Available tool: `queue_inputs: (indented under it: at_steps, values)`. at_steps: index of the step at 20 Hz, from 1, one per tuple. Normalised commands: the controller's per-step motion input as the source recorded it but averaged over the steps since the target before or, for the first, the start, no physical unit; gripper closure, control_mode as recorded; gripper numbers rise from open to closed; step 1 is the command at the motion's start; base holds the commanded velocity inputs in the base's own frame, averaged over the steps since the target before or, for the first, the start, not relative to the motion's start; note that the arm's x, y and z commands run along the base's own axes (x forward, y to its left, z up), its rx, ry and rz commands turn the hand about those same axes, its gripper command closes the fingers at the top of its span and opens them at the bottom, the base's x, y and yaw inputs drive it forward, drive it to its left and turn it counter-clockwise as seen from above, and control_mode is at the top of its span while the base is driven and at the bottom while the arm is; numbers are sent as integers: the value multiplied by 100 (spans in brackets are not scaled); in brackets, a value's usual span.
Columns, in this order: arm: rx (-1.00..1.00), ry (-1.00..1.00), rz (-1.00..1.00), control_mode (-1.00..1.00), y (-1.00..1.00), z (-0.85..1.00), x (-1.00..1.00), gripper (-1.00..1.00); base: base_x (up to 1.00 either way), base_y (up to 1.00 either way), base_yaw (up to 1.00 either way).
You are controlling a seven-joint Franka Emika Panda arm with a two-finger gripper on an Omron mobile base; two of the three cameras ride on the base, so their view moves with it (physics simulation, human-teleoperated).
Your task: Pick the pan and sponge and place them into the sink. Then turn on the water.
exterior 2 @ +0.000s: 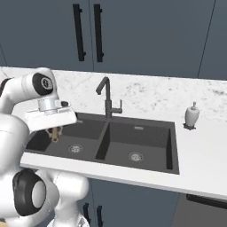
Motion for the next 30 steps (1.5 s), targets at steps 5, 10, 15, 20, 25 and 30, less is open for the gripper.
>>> queue_inputs:
  at_steps: [5,10,15,20,25,30]
  values:
    - [0,2,-37,-100,46,0,26,100,0,0,0]
    - [0,3,-39,-100,37,0,13,100,0,0,0]
    - [0,0,-36,-100,33,-23,1,100,0,0,0]
    - [0,-5,-35,-100,33,-30,0,100,0,0,0]
    - [0,-9,-30,-100,37,-18,4,100,0,0,0]
    - [-4,1,-16,-100,46,-18,38,100,0,0,0]
